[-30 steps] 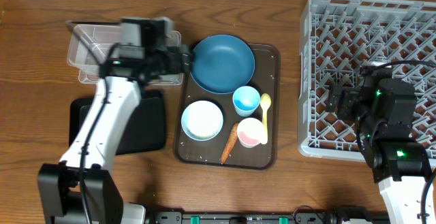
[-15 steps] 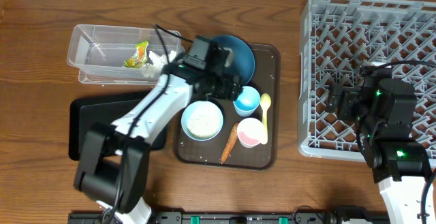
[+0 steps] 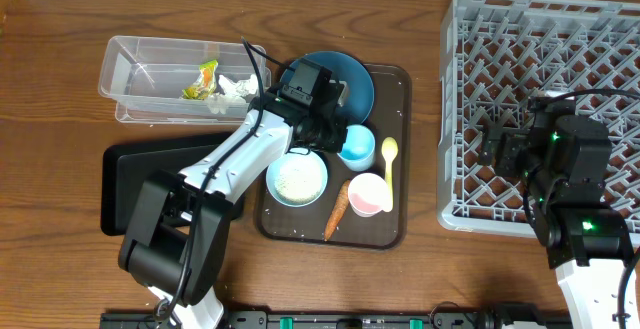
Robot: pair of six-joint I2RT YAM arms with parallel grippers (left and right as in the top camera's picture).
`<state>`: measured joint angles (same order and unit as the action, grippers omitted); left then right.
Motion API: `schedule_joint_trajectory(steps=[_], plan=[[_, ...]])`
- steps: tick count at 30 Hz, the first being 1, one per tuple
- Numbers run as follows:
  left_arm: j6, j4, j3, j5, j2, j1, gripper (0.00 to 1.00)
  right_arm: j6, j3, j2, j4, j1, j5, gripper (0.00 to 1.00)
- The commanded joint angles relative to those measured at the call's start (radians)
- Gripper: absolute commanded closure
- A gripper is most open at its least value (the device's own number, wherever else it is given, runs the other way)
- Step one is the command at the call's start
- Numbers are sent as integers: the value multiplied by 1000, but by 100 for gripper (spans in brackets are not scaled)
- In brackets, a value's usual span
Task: Sort waste into correct bins and load items into the dishwasher rack
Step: 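Reach the left gripper to the light-blue cup and grasp it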
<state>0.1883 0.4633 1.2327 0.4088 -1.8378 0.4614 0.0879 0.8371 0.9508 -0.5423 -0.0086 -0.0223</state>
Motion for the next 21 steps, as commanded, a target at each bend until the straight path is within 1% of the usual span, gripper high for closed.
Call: schedule_joint_trajectory(steps=[1,4,9,10,13,15,16,18,19,21], plan=[[13,-6,-2,-5,2,-1,94,12,20,0,0,5,-4,1],[17,-7,9,8,29,-10,94,12,20,0,0,5,-4,1],[42,-43,32,87,133,-61,94,24,20,3,5,0,-63,3],[59,-61,32,90,156,-75,94,41,20,6,12,-7,-79,1],[138,-123,32,110,210,-120,94,73,20,32,43,-33,-39,1],[177,-166,32,192,219,-150,94,72,20,67,83,-48,85,1],[195,-185,32,243,218,-163,94,66,20,90,111,-53,180,1],[219,-220,32,346,204,-184,93,19,20,140,171,-58,406,1],[223,-238,32,398,194,-192,93,-14,20,172,215,-57,550,1],[225,-265,32,491,174,-205,93,-47,20,222,278,-57,749,1]])
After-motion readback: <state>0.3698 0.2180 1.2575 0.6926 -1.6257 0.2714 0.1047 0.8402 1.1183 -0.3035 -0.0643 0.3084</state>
